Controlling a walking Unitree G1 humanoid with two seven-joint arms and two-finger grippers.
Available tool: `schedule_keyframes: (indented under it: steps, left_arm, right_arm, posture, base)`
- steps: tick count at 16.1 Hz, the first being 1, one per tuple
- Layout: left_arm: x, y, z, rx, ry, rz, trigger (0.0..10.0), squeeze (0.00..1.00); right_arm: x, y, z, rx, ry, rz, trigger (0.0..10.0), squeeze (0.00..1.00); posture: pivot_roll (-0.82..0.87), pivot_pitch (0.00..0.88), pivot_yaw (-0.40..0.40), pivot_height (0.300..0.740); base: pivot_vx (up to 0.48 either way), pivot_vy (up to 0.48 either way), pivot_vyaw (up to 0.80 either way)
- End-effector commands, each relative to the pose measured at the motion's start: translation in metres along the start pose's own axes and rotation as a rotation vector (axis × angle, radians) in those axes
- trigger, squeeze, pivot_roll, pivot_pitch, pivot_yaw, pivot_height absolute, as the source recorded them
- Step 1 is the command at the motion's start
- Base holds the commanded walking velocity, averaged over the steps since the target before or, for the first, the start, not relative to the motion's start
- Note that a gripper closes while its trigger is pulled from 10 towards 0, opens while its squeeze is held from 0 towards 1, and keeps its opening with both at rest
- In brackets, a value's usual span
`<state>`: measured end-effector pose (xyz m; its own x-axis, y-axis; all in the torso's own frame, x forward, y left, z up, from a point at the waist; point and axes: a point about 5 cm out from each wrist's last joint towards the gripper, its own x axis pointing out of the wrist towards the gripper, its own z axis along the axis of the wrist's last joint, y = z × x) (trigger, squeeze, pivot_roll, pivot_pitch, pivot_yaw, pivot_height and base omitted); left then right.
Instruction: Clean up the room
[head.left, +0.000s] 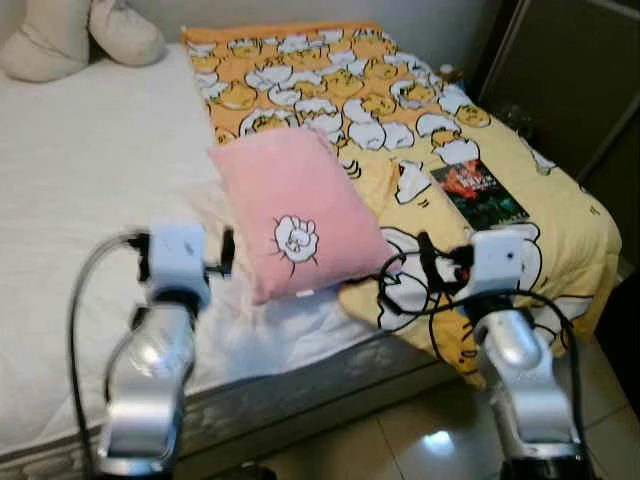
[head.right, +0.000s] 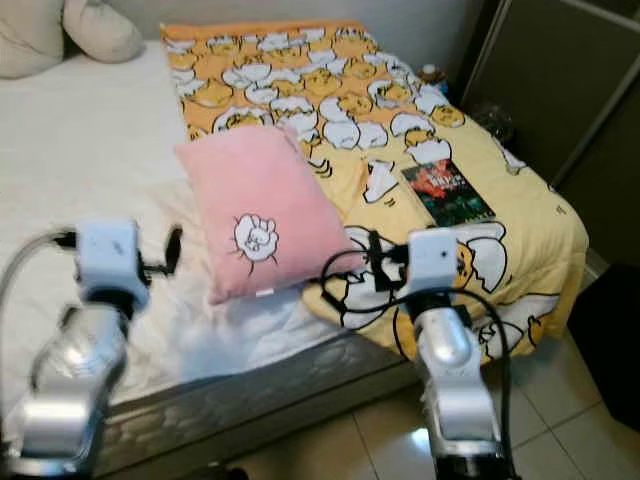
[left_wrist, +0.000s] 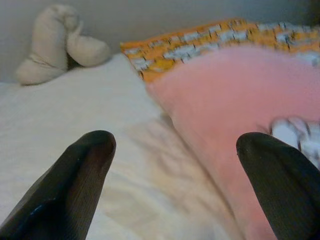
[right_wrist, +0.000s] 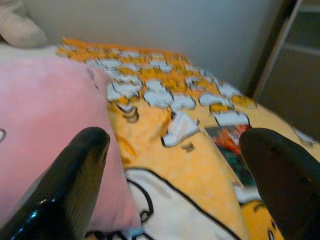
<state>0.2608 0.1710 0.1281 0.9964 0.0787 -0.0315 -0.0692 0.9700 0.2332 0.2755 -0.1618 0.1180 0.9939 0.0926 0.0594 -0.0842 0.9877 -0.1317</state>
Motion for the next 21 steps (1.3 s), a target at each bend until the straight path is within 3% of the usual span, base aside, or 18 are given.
schedule_keyframes:
  steps: [1,3,9,15,17,21]
  left_arm:
    - [-0.001,0.003,-0.009,0.02,-0.014,0.007,10.0,0.0]
    - [0.001,0.005,-0.016,0.047,0.008,0.022,10.0,0.0]
    - [0.008,-0.005,-0.018,0.052,-0.041,0.017,10.0,0.0]
    - [0.017,-0.006,-0.021,0.008,-0.025,0.026,10.0,0.0]
    - [0.022,-0.01,-0.024,0.018,0.002,0.01,10.0,0.0]
    - [0.025,-0.011,-0.008,-0.023,-0.089,-0.052,10.0,0.0]
  right_arm:
    - [-0.002,0.002,-0.013,0.017,0.016,0.018,10.0,0.0]
    - [-0.001,0.006,-0.017,-0.004,0.023,0.044,10.0,0.0]
    - [0.007,0.005,-0.025,0.009,0.021,0.037,10.0,0.0]
    - [0.011,0.009,-0.026,0.011,0.011,0.053,10.0,0.0]
    - [0.013,0.011,-0.025,0.016,0.011,0.06,10.0,0.0]
    - [0.016,0.014,-0.021,0.002,-0.017,0.071,10.0,0.0]
  posture:
    - [-0.05,0.0,-0.008,0.74]
    - [-0.06,0.0,-0.003,0.74]
    - [-0.07,0.0,0.002,0.74]
    - [-0.07,0.0,0.001,0.74]
    - [-0.07,0.0,0.002,0.74]
    - [-0.07,0.0,0.01,0.74]
  base:
    - [0.0,0.0,0.0]
    - [0.0,0.0,0.0]
    - [0.0,-0.48,0.68]
    - [0.0,-0.456,0.6]
    - [0.161,0.0,0.0]
    - [0.186,0.0,0.0]
